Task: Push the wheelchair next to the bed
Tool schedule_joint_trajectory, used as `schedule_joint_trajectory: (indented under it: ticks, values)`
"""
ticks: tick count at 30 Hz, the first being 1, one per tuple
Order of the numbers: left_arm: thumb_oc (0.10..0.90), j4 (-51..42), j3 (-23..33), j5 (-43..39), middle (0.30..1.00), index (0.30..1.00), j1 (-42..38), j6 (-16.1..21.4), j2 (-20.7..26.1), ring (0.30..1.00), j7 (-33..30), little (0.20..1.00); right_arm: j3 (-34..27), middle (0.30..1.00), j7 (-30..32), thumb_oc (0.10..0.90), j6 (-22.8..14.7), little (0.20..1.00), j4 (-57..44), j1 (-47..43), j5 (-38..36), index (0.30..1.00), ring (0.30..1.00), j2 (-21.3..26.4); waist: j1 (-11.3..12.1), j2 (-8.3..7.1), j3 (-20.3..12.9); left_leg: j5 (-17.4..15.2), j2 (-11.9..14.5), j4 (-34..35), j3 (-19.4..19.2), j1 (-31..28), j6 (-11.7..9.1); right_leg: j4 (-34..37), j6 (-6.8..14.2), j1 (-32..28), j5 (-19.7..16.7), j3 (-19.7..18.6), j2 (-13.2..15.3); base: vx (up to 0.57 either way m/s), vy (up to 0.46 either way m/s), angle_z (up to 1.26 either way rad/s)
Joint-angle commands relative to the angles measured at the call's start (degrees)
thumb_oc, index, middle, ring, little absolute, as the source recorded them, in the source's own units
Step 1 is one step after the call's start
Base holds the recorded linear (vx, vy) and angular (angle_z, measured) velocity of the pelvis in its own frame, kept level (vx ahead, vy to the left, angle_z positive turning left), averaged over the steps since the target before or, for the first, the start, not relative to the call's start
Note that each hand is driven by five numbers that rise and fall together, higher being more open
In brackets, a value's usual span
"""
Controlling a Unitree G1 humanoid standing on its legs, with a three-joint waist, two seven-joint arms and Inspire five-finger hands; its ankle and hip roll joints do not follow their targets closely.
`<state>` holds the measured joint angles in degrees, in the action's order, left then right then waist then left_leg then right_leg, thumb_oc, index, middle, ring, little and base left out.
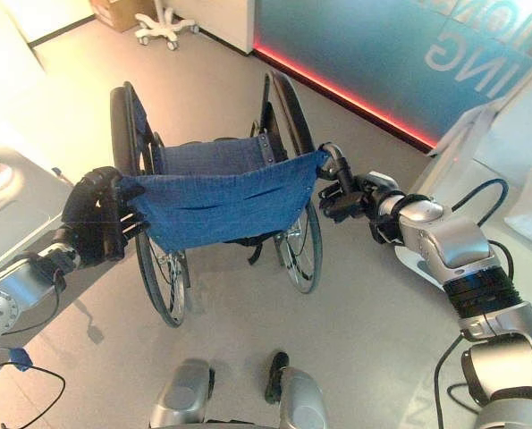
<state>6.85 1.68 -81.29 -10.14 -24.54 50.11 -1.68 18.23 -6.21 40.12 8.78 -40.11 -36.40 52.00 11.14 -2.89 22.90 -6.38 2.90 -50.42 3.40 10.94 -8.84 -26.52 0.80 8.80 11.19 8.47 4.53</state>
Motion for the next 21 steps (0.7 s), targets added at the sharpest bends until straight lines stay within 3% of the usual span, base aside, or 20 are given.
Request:
schedule_joint_trajectory:
  ticks: [1, 5, 8, 11, 12, 15, 17, 18, 20, 21]
  values:
    - [0.4, -13.83, 3.6, 3.52, 0.3, 0.3, -8.02, 11.01, -2.84, 0.3, 5.29, 0.3, 2.63, 0.3, -1.45, 0.4, -7.32, 0.3, -7.6, -2.52, 0.62, 0.3, 0.3, 2.75, -6.41, 0.71, -12.06, 7.08, -4.65, -1.86, -2.86, 0.45, 4.49, 14.44, 0.12, -6.99, -8.1, 3.28, -1.44, 0.43, -0.062, -0.09]
    - [0.4, -13.28, 4.61, 2.63, 0.3, 0.3, -8.0, 10.26, -2.47, 0.3, 4.79, 0.3, 3.0, 0.3, -1.09, 0.4, -5.6, 0.3, -8.2, -3.23, 2.62, 0.3, 0.3, -0.24, -4.94, 2.33, -11.18, 9.47, -4.22, 18.41, -5.62, -0.99, 4.66, 15.06, 0.65, -11.17, -6.11, 3.27, -4.52, 0.37, 0.017, 0.25]
    - [0.4, -12.33, 4.49, 3.32, 0.3, 0.3, -7.04, 10.76, -2.29, 0.3, 6.39, 0.3, 3.22, 0.3, -1.42, 0.4, -6.56, 0.3, -7.13, -2.71, 3.94, 0.3, 0.3, -1.8, -3.36, 4.38, -10.85, 16.62, -3.12, 35.74, -9.12, 1.18, 3.16, 17.41, 0.38, -16.48, -4.34, 2.42, -8.11, 0.5, 0.053, -0.06]
    - [0.4, -12.22, 4.02, 2.9, 0.3, 0.3, -6.64, 11.77, -1.78, 0.3, 7.17, 0.3, 2.72, 0.3, -2.16, 0.4, -8.07, 0.3, -6.87, -0.81, 4.93, 0.3, 0.3, -1.36, -2.52, 4.88, -11.07, 19.94, -2.61, 41.61, -12.3, 2.76, 2.82, 18.76, -0.06, -20.37, -2.6, 1.96, -9.35, 0.37, 0.019, 0.17]
    - [0.4, -11.88, 4.06, 2.82, 0.3, 0.3, -6.8, 11.89, -1.59, 0.3, 7.61, 0.3, 2.43, 0.3, -2.61, 0.4, -8.68, 0.3, -6.71, -0.18, 5.44, 0.3, 0.3, -1.4, -2.21, 4.84, -11.26, 19.99, -2.6, 41.58, -13.01, 3.24, 2.99, 18.66, -0.21, -21.39, -1.57, 1.93, -9.52, 0.39, 0.025, 0.02]
    - [0.4, -10.87, 5.05, 3.8, 0.3, 0.3, -8.14, 10.78, -1.02, 0.3, 7.24, 0.3, 2.59, 0.3, -4.05, 0.4, -10.54, 0.3, -5.43, -0.28, 6.0, 0.3, 0.3, -2.37, -0.97, 4.0, -13.43, 13.73, -3.77, 42.51, -15.34, 1.73, 6.15, 15.52, 0.83, -22.82, 2.04, 2.75, -9.53, 0.45, 0.05, -0.06]
    - [0.4, -10.57, 5.76, 3.69, 0.3, 0.3, -8.32, 9.82, -0.47, 0.3, 6.71, 0.3, 1.95, 0.3, -4.39, 0.4, -10.98, 0.3, -5.18, 0.41, 6.0, 0.3, 0.3, -2.65, -0.1, 2.82, -14.46, 10.64, -5.39, 41.58, -15.39, 1.33, 8.0, 11.9, 2.22, -23.63, 1.71, 3.18, -8.94, 0.41, 0.044, -0.23]
    - [0.4, -9.35, 6.36, 4.17, 0.3, 0.3, -8.57, 9.11, 0.25, 0.3, 7.28, 0.3, 1.8, 0.3, -3.92, 0.4, -11.39, 0.3, -4.79, 0.67, 5.73, 0.3, 0.3, -3.17, 0.98, 1.73, -15.53, 8.82, -6.82, 41.14, -15.31, 0.74, 9.92, 4.97, 5.01, -22.92, -2.59, 3.8, -8.55, 0.47, 0.062, -0.27]
    - [0.4, -7.66, 6.65, 4.87, 0.3, 0.3, -9.09, 9.04, 1.02, 0.3, 8.58, 0.3, 2.25, 0.3, -3.06, 0.4, -12.21, 0.3, -4.12, 0.29, 5.05, 0.3, 0.3, -3.81, 1.93, 1.57, -16.4, 8.27, -7.72, 41.23, -14.43, -0.06, 11.14, -2.86, 8.25, -20.7, -9.19, 3.14, -9.1, 0.44, 0.046, -0.37]
    - [0.4, -6.86, 6.63, 4.42, 0.3, 0.3, -9.42, 9.15, 2.02, 0.3, 9.5, 0.3, 2.35, 0.3, -2.31, 0.4, -12.55, 0.3, -3.87, 0.08, 4.2, 0.3, 0.3, -4.09, 2.54, 1.26, -16.87, 8.24, -8.58, 41.38, -13.16, -0.48, 11.82, -9.06, 10.81, -19.42, -15.08, 1.86, -10.31, 0.36, 0.005, -0.3]
